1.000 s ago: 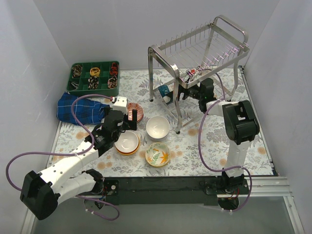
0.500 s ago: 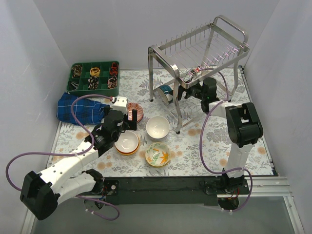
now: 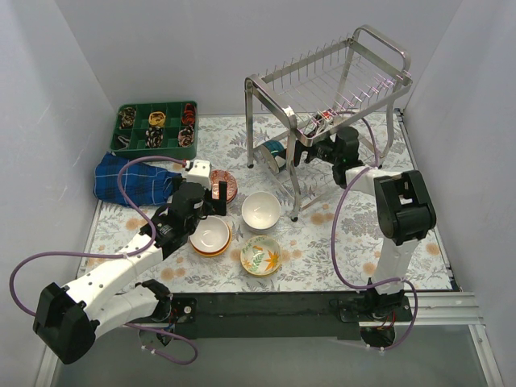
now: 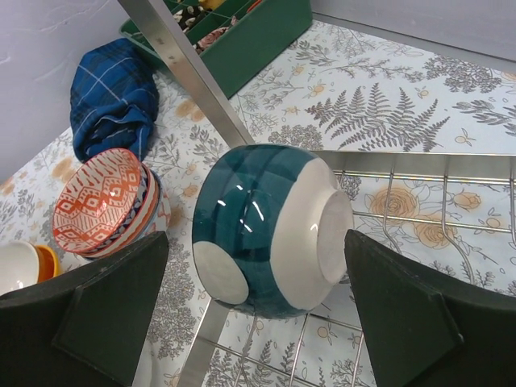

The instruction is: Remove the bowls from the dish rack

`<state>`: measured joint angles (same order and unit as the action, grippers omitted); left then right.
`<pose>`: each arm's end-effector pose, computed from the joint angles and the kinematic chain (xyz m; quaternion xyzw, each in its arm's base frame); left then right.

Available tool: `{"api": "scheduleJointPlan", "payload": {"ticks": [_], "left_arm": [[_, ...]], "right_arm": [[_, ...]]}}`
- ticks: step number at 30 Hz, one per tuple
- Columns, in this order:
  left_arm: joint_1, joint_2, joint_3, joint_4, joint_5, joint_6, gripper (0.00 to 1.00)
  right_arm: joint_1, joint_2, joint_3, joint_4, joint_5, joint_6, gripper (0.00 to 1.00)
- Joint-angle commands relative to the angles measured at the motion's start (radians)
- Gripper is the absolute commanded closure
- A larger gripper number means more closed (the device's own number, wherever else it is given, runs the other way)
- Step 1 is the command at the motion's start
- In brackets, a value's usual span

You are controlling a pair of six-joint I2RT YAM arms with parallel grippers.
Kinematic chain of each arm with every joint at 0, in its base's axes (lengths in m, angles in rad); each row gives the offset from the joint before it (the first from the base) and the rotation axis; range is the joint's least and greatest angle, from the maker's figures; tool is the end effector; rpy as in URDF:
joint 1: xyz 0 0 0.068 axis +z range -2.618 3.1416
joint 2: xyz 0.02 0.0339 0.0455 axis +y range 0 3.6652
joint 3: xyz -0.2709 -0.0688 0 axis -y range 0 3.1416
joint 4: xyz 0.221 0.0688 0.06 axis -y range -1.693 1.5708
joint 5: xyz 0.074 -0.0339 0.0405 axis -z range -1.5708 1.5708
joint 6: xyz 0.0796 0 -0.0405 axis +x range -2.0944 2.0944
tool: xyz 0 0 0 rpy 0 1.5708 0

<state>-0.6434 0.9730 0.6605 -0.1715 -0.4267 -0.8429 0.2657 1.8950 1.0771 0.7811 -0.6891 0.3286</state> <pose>0.2005 -0.1092 0.2584 -0.1922 0.8215 -0.2085 0.4947 0.4079 0.1635 0.2451 -0.2130 0.6847 0.4238 0.5534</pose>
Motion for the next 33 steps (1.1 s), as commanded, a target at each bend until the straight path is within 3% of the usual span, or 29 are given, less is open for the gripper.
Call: {"api": "scheduleJointPlan", "payload": {"ticks": [1, 12, 15, 22, 26, 31, 33], "left_arm": [[0.005, -0.028, -0.013, 0.015, 0.0, 0.013, 0.02], [0.005, -0.026, -0.016, 0.015, -0.001, 0.021, 0.02], [0.005, -0.03, -0.015, 0.015, -0.001, 0.022, 0.02], [0.005, -0.033, -0.016, 0.013, 0.002, 0.025, 0.02], [0.004, -0.037, -0.016, 0.015, 0.002, 0.025, 0.02], [0.005, -0.042, -0.019, 0.015, 0.002, 0.025, 0.02], [0.005, -0.046, -0.018, 0.015, 0.0, 0.028, 0.02]], "right_arm": [[0.024, 0.033, 0.06, 0.032, -0.032, 0.004, 0.01], [0.049, 0.113, 0.095, 0.03, 0.008, -0.002, 0.01], [0.049, 0.116, 0.093, 0.026, 0.008, -0.014, 0.07], [0.05, 0.081, 0.083, -0.006, -0.004, -0.042, 0.37], [0.05, 0.038, 0.063, -0.008, 0.0, -0.059, 0.69], [0.05, -0.023, 0.047, -0.011, 0.014, -0.088, 0.85], [0.05, -0.043, 0.04, -0.011, 0.025, -0.098, 0.86]]}}
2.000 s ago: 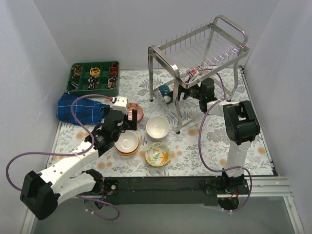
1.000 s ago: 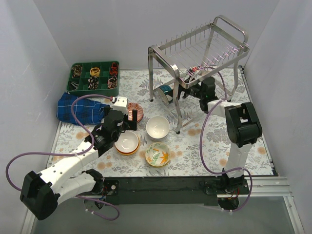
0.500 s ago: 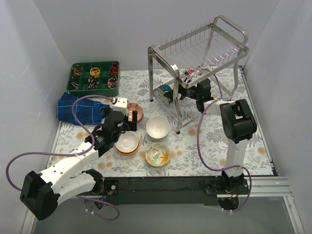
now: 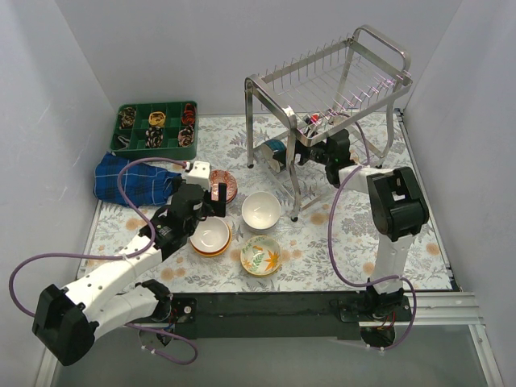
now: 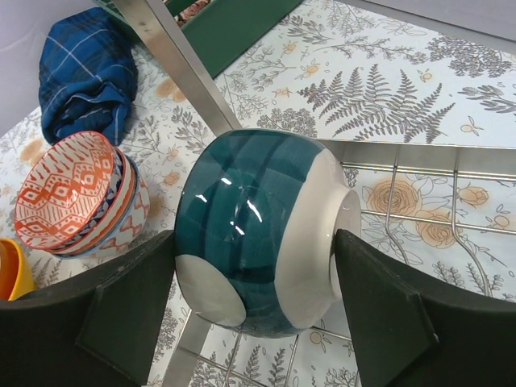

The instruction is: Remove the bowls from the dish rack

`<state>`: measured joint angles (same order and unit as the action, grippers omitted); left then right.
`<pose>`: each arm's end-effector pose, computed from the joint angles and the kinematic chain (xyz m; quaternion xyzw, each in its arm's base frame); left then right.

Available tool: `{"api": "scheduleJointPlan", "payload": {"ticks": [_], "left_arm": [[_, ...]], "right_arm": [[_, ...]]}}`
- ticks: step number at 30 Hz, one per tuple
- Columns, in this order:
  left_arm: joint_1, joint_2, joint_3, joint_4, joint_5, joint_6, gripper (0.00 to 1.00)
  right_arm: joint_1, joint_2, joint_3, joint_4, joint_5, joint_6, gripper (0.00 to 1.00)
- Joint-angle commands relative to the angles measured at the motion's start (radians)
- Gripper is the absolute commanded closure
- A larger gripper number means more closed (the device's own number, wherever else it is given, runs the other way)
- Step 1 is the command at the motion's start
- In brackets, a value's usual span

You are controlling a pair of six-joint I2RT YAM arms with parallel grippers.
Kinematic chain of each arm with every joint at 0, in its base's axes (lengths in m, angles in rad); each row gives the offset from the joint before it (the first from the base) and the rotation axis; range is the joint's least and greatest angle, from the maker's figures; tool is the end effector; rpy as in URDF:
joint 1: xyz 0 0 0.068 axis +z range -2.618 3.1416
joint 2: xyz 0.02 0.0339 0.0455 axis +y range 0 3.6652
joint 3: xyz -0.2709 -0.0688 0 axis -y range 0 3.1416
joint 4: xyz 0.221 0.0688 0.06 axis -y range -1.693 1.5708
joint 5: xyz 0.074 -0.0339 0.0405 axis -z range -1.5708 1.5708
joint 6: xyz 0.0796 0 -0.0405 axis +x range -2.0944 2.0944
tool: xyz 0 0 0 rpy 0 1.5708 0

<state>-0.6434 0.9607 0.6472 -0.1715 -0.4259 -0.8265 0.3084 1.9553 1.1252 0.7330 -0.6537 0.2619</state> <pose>0.1982 -0.1075 0.2562 -0.1852 0.8234 -0.2043 0.4959 0.4156 0.1832 0.2287 -0.2320 0.6962 0.4072 0.5438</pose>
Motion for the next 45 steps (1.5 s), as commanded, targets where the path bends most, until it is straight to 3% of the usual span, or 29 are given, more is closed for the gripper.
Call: {"api": "scheduleJointPlan", "payload": {"ticks": [1, 16, 26, 38, 45], "left_arm": [[0.005, -0.036, -0.006, 0.015, -0.001, 0.012, 0.02], [0.004, -0.054, -0.008, 0.015, -0.002, 0.013, 0.02], [0.004, -0.057, -0.008, 0.015, 0.016, 0.012, 0.02], [0.005, -0.056, -0.006, 0.017, 0.067, 0.007, 0.02], [0.005, -0.063, -0.003, 0.033, 0.182, -0.023, 0.02]], "right_arm": [[0.008, -0.122, -0.014, 0.037, 0.005, -0.042, 0.86], [0.0, -0.216, -0.07, 0.077, 0.15, -0.055, 0.99], [-0.08, -0.303, -0.209, 0.117, 0.258, 0.048, 0.99], [-0.193, -0.521, -0.401, 0.117, 0.292, 0.279, 0.99], [-0.238, -0.758, -0.539, 0.034, 0.313, 0.353, 0.99]]}}
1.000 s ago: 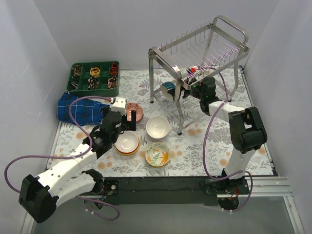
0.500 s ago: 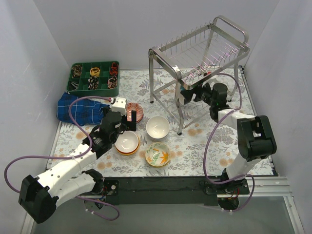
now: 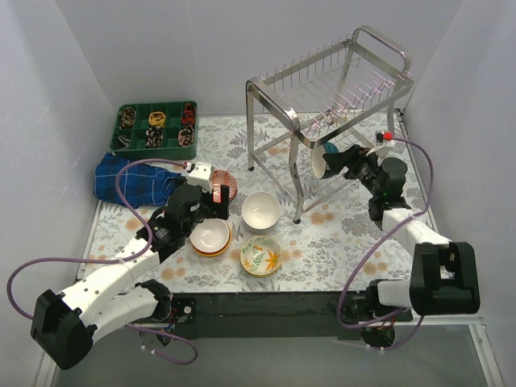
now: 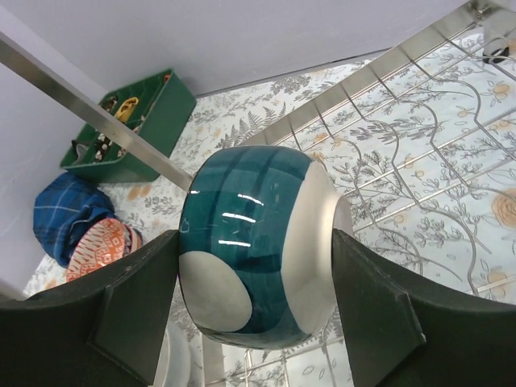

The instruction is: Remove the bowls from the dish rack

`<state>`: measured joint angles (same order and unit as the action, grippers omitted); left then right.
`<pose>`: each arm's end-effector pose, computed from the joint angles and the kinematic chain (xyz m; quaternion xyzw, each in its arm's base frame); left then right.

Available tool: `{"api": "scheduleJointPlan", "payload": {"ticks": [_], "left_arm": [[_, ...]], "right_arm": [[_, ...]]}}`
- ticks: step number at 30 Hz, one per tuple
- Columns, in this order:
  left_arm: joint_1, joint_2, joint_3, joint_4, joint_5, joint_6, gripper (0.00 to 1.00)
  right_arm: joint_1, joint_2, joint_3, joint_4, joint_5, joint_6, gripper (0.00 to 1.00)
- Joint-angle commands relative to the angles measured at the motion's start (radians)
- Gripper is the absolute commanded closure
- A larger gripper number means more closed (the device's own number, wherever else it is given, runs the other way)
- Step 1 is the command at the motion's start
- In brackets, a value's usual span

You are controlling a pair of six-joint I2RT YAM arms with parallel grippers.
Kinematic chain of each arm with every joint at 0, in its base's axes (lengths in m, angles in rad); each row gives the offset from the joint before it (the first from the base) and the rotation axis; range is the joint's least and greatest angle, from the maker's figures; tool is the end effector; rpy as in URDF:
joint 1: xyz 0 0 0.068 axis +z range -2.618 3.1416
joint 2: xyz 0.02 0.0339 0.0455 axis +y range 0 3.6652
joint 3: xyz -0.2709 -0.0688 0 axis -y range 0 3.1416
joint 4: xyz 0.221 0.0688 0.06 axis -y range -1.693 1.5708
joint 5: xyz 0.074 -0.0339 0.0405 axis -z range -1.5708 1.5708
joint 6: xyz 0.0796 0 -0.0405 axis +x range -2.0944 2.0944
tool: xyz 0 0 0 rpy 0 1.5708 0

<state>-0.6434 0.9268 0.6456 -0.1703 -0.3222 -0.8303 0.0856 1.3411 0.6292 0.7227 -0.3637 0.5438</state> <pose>0.1918 -0.1123 0.2612 -0.1628 0.8249 -0.2514 0.4794 0.3097 0.0550 0.2799 0.0319 0.7028 0.3374 0.6255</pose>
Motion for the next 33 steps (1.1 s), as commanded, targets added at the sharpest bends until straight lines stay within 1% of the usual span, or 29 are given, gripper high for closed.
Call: {"api": "scheduleJointPlan", "payload": {"ticks": [1, 2, 3, 5, 6, 8, 9, 11, 14, 15, 16, 17, 18, 19, 21, 25, 28, 33], "left_arm": [[0.005, -0.028, -0.001, 0.037, 0.115, -0.026, 0.02], [0.005, -0.026, 0.003, 0.044, 0.13, -0.05, 0.02], [0.004, -0.025, 0.009, 0.048, 0.155, -0.062, 0.02], [0.005, -0.019, 0.017, 0.067, 0.23, -0.093, 0.02], [0.005, -0.007, 0.026, 0.074, 0.251, -0.124, 0.02], [0.004, 0.009, 0.041, 0.087, 0.319, -0.16, 0.02], [0.004, 0.027, 0.046, 0.092, 0.321, -0.196, 0.02], [-0.001, 0.043, 0.057, 0.112, 0.392, -0.228, 0.02], [-0.033, 0.07, 0.062, 0.155, 0.407, -0.288, 0.02], [-0.048, 0.078, 0.063, 0.164, 0.393, -0.297, 0.02], [-0.089, 0.099, 0.063, 0.164, 0.379, -0.312, 0.02], [-0.114, 0.112, 0.072, 0.208, 0.358, -0.316, 0.02], [-0.166, 0.127, 0.075, 0.219, 0.336, -0.319, 0.02], [-0.188, 0.159, 0.08, 0.244, 0.287, -0.326, 0.02], [-0.244, 0.197, 0.089, 0.273, 0.25, -0.342, 0.02], [-0.311, 0.289, 0.106, 0.353, 0.196, -0.382, 0.02], [-0.341, 0.352, 0.123, 0.38, 0.16, -0.408, 0.06], [-0.389, 0.437, 0.166, 0.38, 0.114, -0.423, 0.12]], "right_arm": [[-0.017, -0.173, -0.058, 0.029, 0.029, 0.082, 0.99], [-0.017, -0.204, -0.074, 0.012, 0.034, 0.09, 0.99], [-0.02, -0.268, -0.094, -0.02, 0.04, 0.096, 0.99], [-0.017, -0.334, -0.146, -0.055, 0.048, 0.117, 0.99], [-0.018, -0.399, -0.163, -0.071, 0.051, 0.128, 0.99], [-0.017, -0.492, -0.215, -0.117, 0.048, 0.16, 0.99], [-0.018, -0.525, -0.232, -0.135, 0.046, 0.172, 0.99], [-0.017, -0.609, -0.281, -0.18, 0.034, 0.206, 0.99], [-0.017, -0.696, -0.341, -0.218, -0.012, 0.267, 0.99], [-0.018, -0.714, -0.355, -0.221, -0.03, 0.29, 0.99], [-0.018, -0.73, -0.37, -0.221, -0.067, 0.307, 0.99], [-0.018, -0.755, -0.396, -0.221, -0.087, 0.324, 0.99], [-0.018, -0.766, -0.407, -0.221, -0.125, 0.362, 0.99], [-0.018, -0.775, -0.42, -0.221, -0.142, 0.381, 0.99], [-0.018, -0.807, -0.454, -0.22, -0.184, 0.436, 0.99], [-0.017, -0.855, -0.488, -0.221, -0.242, 0.493, 0.99], [-0.006, -0.87, -0.508, -0.218, -0.284, 0.542, 0.99], [0.011, -0.895, -0.519, -0.22, -0.319, 0.565, 0.99]]}}
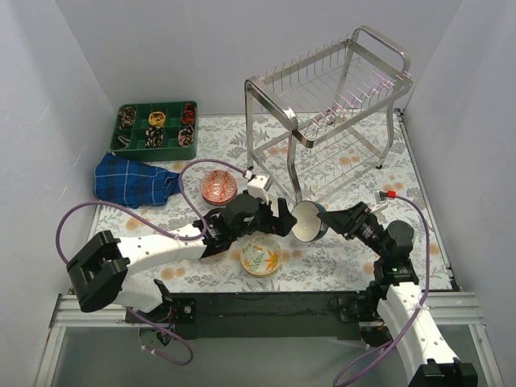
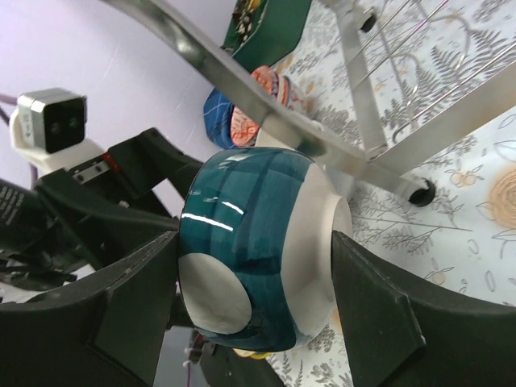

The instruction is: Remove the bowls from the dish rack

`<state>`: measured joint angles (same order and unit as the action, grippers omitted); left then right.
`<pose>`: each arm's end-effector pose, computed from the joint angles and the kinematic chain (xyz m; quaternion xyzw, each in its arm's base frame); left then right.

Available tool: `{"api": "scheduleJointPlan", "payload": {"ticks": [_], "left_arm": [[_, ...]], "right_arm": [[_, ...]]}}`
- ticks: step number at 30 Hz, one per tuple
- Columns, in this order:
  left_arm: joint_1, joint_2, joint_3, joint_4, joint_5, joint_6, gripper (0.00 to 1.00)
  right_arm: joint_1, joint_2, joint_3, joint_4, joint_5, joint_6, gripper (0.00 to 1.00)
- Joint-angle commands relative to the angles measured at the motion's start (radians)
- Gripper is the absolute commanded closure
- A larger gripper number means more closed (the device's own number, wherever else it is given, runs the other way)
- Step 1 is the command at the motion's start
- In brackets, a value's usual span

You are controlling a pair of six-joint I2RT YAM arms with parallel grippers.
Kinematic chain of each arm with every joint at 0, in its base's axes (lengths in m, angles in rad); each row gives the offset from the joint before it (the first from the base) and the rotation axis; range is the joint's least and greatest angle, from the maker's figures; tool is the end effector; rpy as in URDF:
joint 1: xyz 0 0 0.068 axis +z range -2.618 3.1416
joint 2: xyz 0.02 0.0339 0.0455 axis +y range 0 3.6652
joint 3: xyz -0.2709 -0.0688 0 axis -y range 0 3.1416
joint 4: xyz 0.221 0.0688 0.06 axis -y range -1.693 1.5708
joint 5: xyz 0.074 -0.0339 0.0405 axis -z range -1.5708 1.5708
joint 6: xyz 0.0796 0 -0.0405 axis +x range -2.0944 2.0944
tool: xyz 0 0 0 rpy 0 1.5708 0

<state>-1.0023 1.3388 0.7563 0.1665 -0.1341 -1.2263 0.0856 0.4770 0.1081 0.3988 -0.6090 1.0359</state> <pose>0.1786 -0.2598 0.2439 -0.1298 0.8267 -0.4641 0.2905 0.1419 0.0579 0.2183 0.1126 0.6892 0.5409 0.4687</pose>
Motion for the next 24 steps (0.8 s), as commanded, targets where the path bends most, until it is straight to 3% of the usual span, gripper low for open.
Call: {"api": "scheduleJointPlan", "payload": {"ticks": [1, 6, 11, 17, 22, 24], "left_arm": [[-0.033, 0.033, 0.057, 0.045, -0.075, -0.032, 0.13], [-0.048, 0.072, 0.063, 0.051, -0.082, -0.052, 0.28], [-0.058, 0.1, 0.069, 0.053, -0.085, -0.061, 0.61], [-0.07, 0.125, 0.08, 0.053, -0.075, -0.061, 0.69], [-0.078, 0.112, 0.075, 0.053, -0.079, -0.055, 1.0], [-0.078, 0.094, 0.068, 0.05, -0.087, -0.047, 1.0]], "right_arm": [[0.013, -0.031, -0.002, 0.106, -0.075, 0.079, 0.99], [0.025, -0.038, -0.012, 0.109, -0.092, 0.096, 0.99], [0.028, -0.037, -0.011, 0.129, -0.11, 0.102, 0.99], [0.029, -0.031, -0.018, 0.169, -0.141, 0.134, 0.99], [0.029, -0.026, -0.034, 0.17, -0.15, 0.128, 0.99], [0.028, -0.026, -0.045, 0.17, -0.14, 0.125, 0.91]]}}
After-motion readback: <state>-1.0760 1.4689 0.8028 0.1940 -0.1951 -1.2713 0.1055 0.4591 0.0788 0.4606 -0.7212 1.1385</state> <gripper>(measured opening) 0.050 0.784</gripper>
